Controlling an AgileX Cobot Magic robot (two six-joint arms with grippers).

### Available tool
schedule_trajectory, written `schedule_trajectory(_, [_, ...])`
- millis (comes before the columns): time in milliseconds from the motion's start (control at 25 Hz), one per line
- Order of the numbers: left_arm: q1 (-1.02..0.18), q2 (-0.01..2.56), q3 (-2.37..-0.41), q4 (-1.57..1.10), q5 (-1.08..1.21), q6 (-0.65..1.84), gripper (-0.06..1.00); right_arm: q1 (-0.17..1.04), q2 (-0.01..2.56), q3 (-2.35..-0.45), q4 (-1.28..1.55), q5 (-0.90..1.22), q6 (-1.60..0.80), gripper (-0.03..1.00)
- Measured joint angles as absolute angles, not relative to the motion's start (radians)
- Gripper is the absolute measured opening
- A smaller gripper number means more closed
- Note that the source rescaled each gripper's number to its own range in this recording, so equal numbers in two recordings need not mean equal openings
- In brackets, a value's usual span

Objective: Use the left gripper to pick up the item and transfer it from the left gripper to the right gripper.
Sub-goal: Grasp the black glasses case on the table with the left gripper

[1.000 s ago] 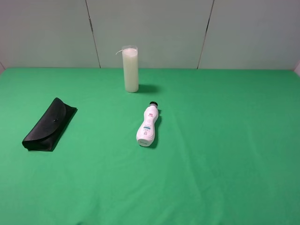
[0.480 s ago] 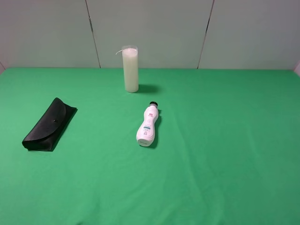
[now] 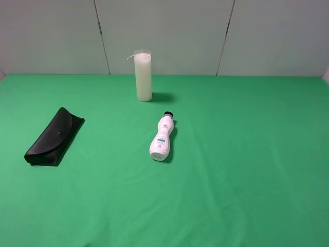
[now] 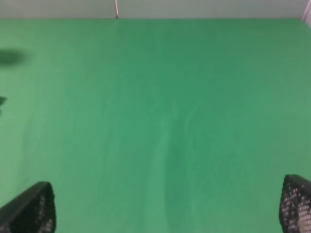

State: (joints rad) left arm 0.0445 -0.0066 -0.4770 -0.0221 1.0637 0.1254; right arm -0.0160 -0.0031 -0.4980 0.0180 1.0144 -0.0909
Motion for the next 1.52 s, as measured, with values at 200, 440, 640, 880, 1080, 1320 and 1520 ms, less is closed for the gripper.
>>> schedule_trajectory(200, [0.045,-0.007,-0.478,-0.022,1.064,0.125,0.92,-0.016,-0.003,-0.498,0.018,1.014,-0.091,1.00])
schedule_trajectory(440, [0.045,0.061,-0.534,-0.022,1.064,0.125,0.92,-0.016,-0.003,-0.498,0.018,1.014,-0.091,1.00])
schedule_trajectory(640, [0.045,0.207,-0.593,-0.025,1.065,0.125,0.92,-0.016,-0.003,-0.498,0.018,1.014,-0.091,1.00])
schedule_trajectory(880, [0.045,0.380,-0.639,-0.026,1.057,0.125,0.92,-0.016,-0.003,-0.498,0.018,1.014,-0.091,1.00])
schedule_trajectory(1080, [0.045,0.483,-0.655,-0.026,1.021,0.117,0.92,-0.016,-0.003,-0.498,0.018,1.014,-0.091,1.00])
schedule_trajectory(1320, [0.045,0.618,-0.657,-0.026,0.976,0.078,0.97,-0.016,-0.003,-0.498,0.018,1.014,-0.091,1.00])
schedule_trajectory(1520, [0.045,0.760,-0.667,-0.025,0.932,0.076,1.00,-0.016,-0.003,-0.498,0.018,1.014,-0.091,1.00])
